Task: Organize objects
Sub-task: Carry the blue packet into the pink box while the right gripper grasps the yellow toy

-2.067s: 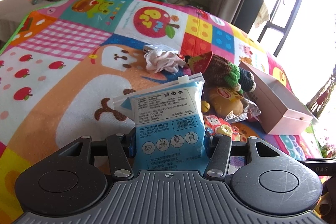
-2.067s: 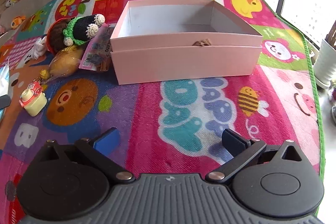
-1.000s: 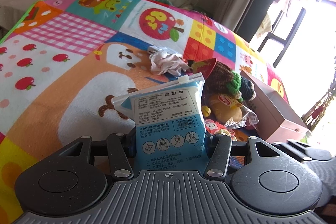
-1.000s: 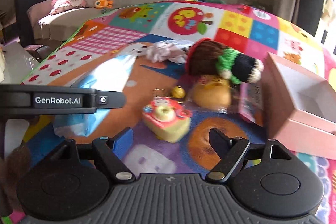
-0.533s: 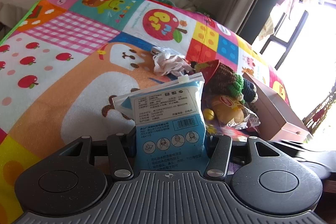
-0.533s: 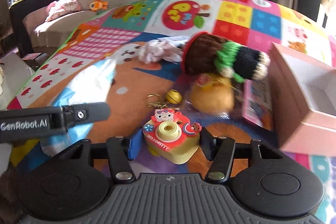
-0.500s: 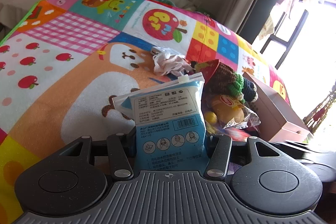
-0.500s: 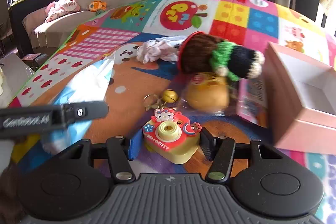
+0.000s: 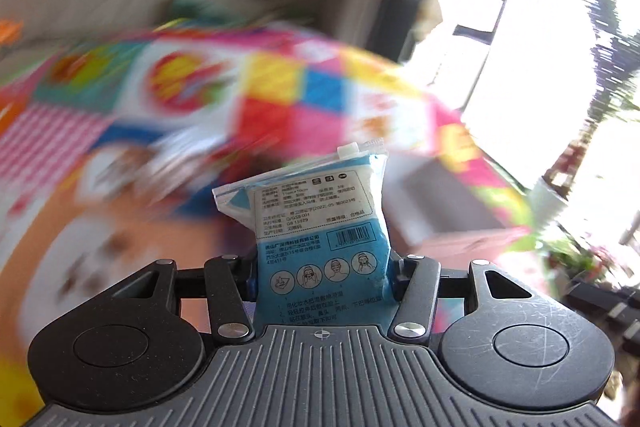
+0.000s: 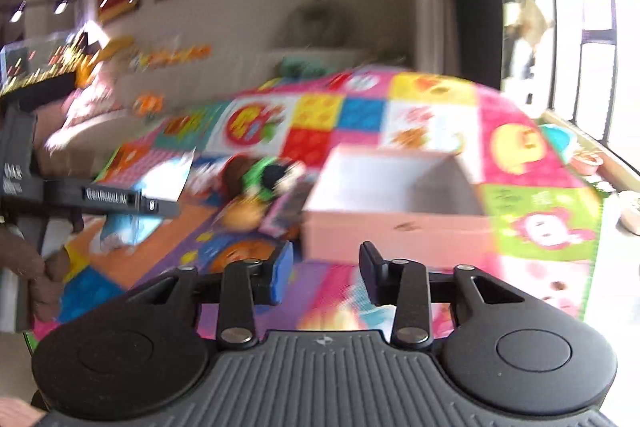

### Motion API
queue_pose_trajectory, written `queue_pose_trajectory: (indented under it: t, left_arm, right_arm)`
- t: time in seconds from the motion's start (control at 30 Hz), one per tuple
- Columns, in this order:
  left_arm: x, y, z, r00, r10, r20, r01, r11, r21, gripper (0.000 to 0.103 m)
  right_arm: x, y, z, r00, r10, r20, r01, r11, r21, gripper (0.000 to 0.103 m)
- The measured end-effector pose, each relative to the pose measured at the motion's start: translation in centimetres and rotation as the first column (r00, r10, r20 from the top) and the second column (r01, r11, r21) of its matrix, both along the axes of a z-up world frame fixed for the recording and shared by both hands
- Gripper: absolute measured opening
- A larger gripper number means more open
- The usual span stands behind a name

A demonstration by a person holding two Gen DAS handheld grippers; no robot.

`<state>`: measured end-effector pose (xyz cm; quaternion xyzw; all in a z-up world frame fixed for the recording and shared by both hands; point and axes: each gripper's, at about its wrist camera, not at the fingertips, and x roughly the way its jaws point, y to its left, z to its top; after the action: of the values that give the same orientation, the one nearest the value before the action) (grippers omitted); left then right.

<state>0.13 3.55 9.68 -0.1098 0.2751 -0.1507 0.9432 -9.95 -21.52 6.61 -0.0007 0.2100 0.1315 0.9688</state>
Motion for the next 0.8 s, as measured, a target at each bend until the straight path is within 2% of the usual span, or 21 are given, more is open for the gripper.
queue_pose_trajectory:
  t: [0.1, 0.17, 0.27, 0.3, 0.37, 0.43, 0.47, 0.53, 0.63, 0.73, 0.8]
  left_arm:
    - [3.8, -5.3, 2.6, 0.996, -0.086, -0.011, 0.085, 0.996, -0.018, 0.057]
    - [6.4, -8.7, 2.9, 0.993, -0.119, -0.022, 0.118, 0.993, -0.015, 0.057]
    - [10.4, -12.2, 1.0, 0.991, -0.105, -0.078, 0.102, 0.994, -0.047, 0.058]
    - [11.7, -13.1, 0.1, 0.990, -0.088, -0.112, 0.084, 0.996, -0.035, 0.058]
    - [13.8, -14.7, -2.2, 0.984, -0.046, -0.172, 0.056, 0.997, 0.053, 0.058]
    - [14.8, -15.3, -4.3, 0.977, 0.004, -0.212, 0.027, 0.989, 0.143, 0.059]
    - [15.0, -14.9, -4.9, 0.974, 0.018, -0.227, 0.020, 0.986, 0.164, 0.059]
    - [14.6, -15.2, -5.2, 0.982, 0.016, -0.191, 0.028, 0.974, 0.226, 0.060]
    - [14.5, -15.2, -5.5, 0.982, -0.001, -0.188, 0.062, 0.945, 0.320, 0.060]
    - [14.7, -14.5, -5.2, 0.981, -0.030, -0.194, 0.095, 0.937, 0.336, 0.060]
    - [13.9, -13.7, -4.6, 0.978, -0.061, -0.202, 0.117, 0.953, 0.280, 0.060]
  right_arm:
    - [0.3, -2.2, -0.8, 0.999, -0.035, -0.011, 0.035, 0.998, 0.052, 0.027]
    - [0.2, -3.5, -1.9, 0.998, -0.051, -0.033, 0.053, 0.996, 0.065, 0.027]
    - [-0.1, -4.9, -3.0, 0.994, -0.086, -0.066, 0.091, 0.993, 0.082, 0.027]
    - [-0.3, -5.2, -3.3, 0.993, -0.089, -0.077, 0.096, 0.992, 0.087, 0.029]
    - [-0.6, -5.6, -3.9, 0.991, -0.094, -0.092, 0.101, 0.991, 0.084, 0.034]
    - [-0.8, -5.6, -4.3, 0.991, -0.098, -0.093, 0.104, 0.992, 0.070, 0.048]
    - [-0.9, -5.5, -4.4, 0.991, -0.095, -0.091, 0.101, 0.993, 0.064, 0.050]
    - [-0.7, -5.2, -4.7, 0.992, -0.085, -0.096, 0.091, 0.994, 0.062, 0.056]
    - [-0.3, -4.3, -5.1, 0.992, -0.056, -0.110, 0.064, 0.995, 0.071, 0.059]
    - [-0.1, -2.9, -5.3, 0.993, -0.008, -0.118, 0.017, 0.997, 0.072, 0.059]
    - [0.3, -1.6, -5.5, 0.992, 0.020, -0.124, -0.013, 0.998, 0.053, 0.059]
